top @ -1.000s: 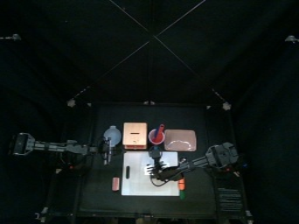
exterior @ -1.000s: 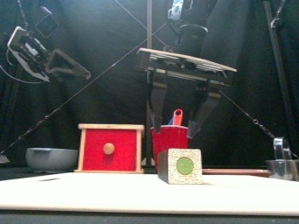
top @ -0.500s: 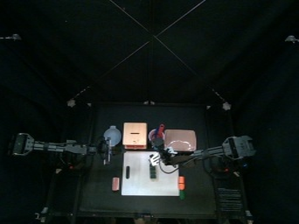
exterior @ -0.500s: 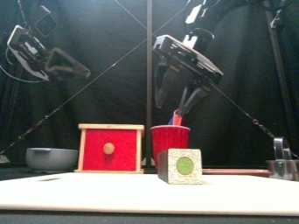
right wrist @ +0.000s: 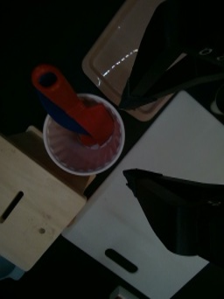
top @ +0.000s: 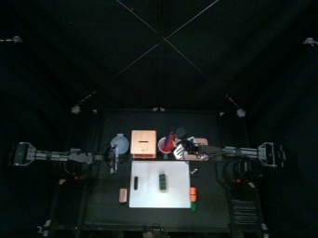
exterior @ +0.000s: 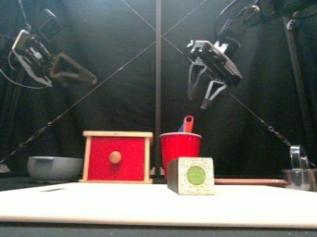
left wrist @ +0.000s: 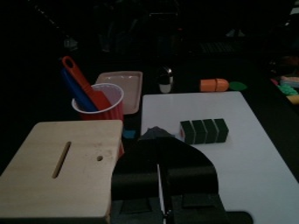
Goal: Place sushi on board then cut the sushi with the knife then place the pieces on the plate
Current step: Pick knife at handle with right hand
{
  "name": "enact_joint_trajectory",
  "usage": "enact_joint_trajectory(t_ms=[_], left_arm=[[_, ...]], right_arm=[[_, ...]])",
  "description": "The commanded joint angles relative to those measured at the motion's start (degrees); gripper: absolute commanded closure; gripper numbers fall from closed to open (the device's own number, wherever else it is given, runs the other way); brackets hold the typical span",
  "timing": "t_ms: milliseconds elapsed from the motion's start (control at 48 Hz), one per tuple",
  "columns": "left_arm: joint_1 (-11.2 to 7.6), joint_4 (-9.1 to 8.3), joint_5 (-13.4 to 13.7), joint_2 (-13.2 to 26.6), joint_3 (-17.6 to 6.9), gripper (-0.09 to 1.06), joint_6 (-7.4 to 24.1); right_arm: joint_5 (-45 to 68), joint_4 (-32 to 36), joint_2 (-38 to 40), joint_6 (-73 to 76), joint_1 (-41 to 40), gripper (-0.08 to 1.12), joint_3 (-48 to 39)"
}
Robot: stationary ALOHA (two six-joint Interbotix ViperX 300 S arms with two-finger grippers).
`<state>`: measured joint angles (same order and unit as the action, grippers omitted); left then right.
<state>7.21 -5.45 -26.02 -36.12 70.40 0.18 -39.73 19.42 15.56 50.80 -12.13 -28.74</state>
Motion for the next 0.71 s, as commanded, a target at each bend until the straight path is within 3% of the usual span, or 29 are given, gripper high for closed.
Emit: enact_joint_trajectory(t_ms=[21,354,583,708], left_arm=[[0.97,0.62,-0.5,0.1,-1.0,0.98,-0.1],[1.67,3.08,-0.5,0.0,-1.0,0.98,0.2],[1.67,3.16,-0.5,0.0,-1.0,0.98,-0.1],[1.67,3.6,-0.5,0.0,-0.9,0.98,-0.1]], right_arm=[[0.2,-6.3,2.6,-8.1,-4.6,0.15,1.0],[-2.3,-22.8,2.9,-37.0,-17.8,0.15,4.2],[-12.6,-38.2,-3.6,-55.9,-25.1,0.16,12.3],[-18.3,-43.2,-8.3,-62.1,-27.3,0.16,17.4]])
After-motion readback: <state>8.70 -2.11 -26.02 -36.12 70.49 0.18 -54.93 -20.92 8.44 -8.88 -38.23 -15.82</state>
